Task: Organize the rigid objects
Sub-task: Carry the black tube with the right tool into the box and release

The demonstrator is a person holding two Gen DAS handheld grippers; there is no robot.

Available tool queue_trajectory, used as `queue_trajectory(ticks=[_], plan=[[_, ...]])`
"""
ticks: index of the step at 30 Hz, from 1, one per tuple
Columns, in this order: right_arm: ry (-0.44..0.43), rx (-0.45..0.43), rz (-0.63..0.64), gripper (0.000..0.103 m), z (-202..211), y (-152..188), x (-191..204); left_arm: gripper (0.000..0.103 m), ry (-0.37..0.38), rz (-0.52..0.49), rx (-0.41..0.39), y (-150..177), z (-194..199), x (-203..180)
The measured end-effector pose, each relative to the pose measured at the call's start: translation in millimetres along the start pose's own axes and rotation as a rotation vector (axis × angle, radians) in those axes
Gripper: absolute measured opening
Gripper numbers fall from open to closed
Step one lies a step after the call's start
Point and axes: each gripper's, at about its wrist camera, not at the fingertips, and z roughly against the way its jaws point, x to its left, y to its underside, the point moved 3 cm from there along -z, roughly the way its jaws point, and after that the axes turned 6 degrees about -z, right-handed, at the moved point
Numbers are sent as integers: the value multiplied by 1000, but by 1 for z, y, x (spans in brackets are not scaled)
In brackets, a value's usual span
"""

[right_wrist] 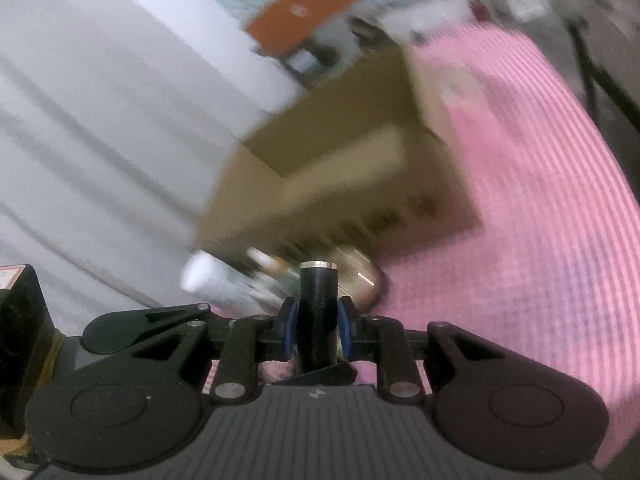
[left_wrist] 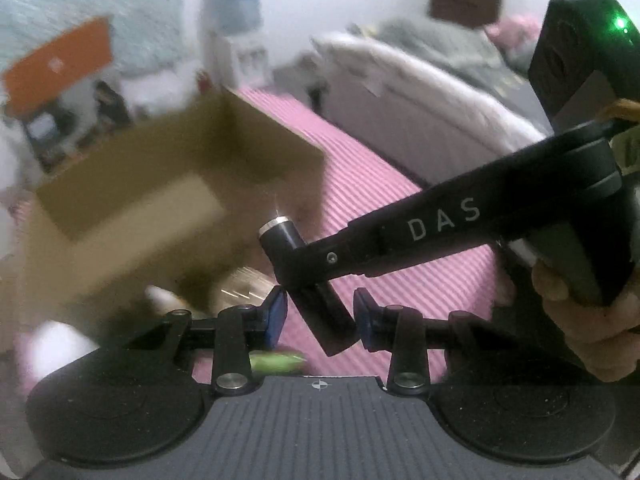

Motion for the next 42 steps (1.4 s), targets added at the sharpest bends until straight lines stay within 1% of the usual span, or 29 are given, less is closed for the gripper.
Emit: queue_trajectory(ticks=[4, 8, 11, 14, 18, 22, 24, 26, 27, 29, 30, 33, 34, 39, 42], plan=[[-68, -3, 110, 23, -19, -29, 57, 36, -77, 60, -38, -12, 26, 48], [-118, 61, 149, 23, -68, -63, 102, 36, -107, 159, 1, -23, 22, 103], [-124, 135, 135, 23, -115, -88, 117, 36, -137, 195, 44, -31, 2, 141], [-117, 218, 79, 23, -159, -113, 117, 36, -148, 222, 102, -32, -24, 168], [-76, 302, 14, 23, -212, -133, 105, 36, -151, 244, 176, -29, -56, 192], [-51, 363, -29, 23, -252, -144, 93, 37, -178, 256, 223, -24, -75, 210], [-43, 385, -42, 23, -267, -146, 89, 40, -193, 250, 232, -23, -78, 210], [-26, 403, -43, 24, -281, -149, 85, 44, -199, 243, 239, -23, -78, 211], [-30, 411, -49, 24, -275, -142, 84, 46, -199, 239, 237, -22, -79, 212], [-22, 417, -58, 25, -286, -145, 80, 50, -206, 235, 234, -24, -82, 216], [-16, 414, -52, 25, -286, -146, 81, 50, -211, 232, 230, -24, -81, 215], [-14, 411, -70, 25, -290, -147, 80, 56, -211, 232, 214, -26, -77, 214], [-15, 409, -73, 25, -289, -147, 80, 59, -212, 232, 204, -26, -74, 212], [-29, 371, -57, 25, -266, -148, 85, 67, -207, 230, 141, -31, -52, 204], [-50, 316, -44, 25, -229, -148, 90, 71, -206, 223, 75, -33, -28, 195]])
